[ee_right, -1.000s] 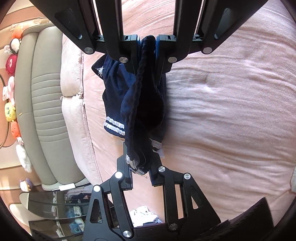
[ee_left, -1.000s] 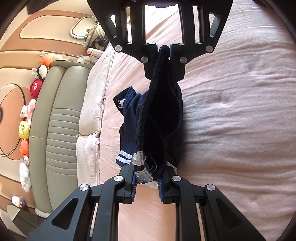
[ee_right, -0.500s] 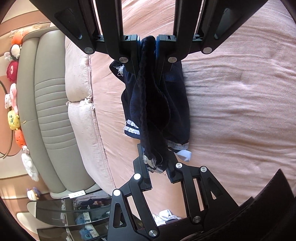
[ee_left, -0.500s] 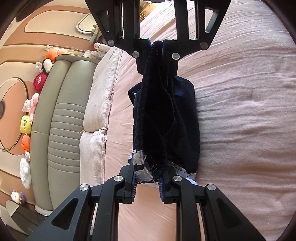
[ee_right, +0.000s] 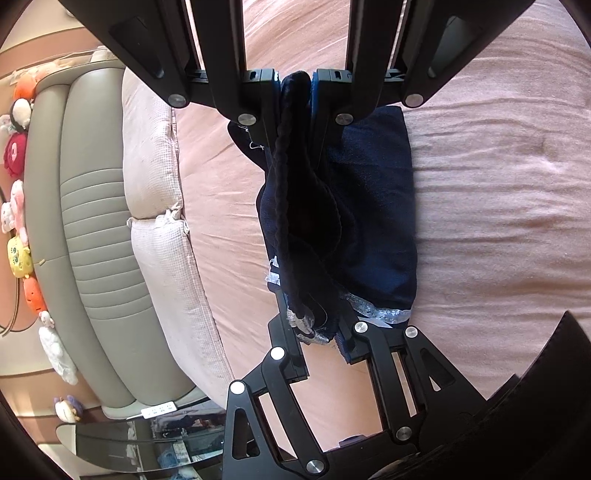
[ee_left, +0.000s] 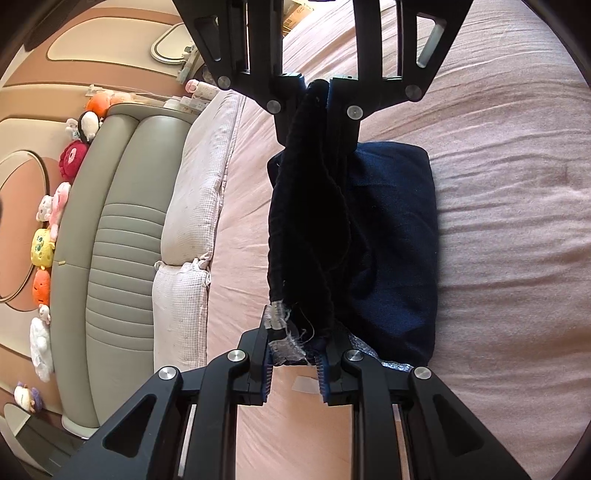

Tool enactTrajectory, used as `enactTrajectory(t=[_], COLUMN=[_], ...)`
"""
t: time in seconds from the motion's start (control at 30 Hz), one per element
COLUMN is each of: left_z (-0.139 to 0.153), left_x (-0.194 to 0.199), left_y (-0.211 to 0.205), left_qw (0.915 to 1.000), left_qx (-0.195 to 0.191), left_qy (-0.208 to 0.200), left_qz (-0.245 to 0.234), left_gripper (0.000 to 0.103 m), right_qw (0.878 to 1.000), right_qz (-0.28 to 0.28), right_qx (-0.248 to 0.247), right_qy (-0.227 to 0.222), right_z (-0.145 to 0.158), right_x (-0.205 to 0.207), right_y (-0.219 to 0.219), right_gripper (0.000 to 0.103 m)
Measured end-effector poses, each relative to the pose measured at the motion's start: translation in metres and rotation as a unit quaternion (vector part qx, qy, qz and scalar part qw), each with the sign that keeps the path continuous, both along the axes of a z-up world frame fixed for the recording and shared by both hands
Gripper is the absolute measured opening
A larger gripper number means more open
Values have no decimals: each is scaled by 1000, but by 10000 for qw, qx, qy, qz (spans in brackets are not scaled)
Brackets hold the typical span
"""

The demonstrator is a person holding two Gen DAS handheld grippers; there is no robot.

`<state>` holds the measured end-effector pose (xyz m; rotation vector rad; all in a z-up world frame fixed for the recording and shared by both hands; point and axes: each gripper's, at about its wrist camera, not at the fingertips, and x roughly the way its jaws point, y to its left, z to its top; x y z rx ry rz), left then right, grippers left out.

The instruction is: Fold clothes

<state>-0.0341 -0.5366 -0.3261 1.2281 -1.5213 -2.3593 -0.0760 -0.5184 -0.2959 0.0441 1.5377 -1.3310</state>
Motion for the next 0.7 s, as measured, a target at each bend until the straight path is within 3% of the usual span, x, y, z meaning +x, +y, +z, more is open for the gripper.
enactTrajectory(t=[0.57,0.6,0.67,0.7], left_z=[-4,-4,-3,-2], left_x=[-41,-43,-46,-46], left_y=[-37,-38,-42,-44], left_qw=[9984,9981,9974,9970], left_qx=[490,510,570,617], left_qy=[-215,-268,-308,-296], left_qz=[170,218,323,359], left_gripper=[19,19,19,19], right_qw=[9985,9981,9980,9980], right_qz=[-473,-539,-627,-640], right_qx=[140,134,45,-2], right_qy=[-248,-249,-98,-15], right_z=[-8,-8,-8,-9], right_x=[-35,-38,-40,-40], right_y=[-24,-25,-26,-25], right_gripper=[13,15,41,48])
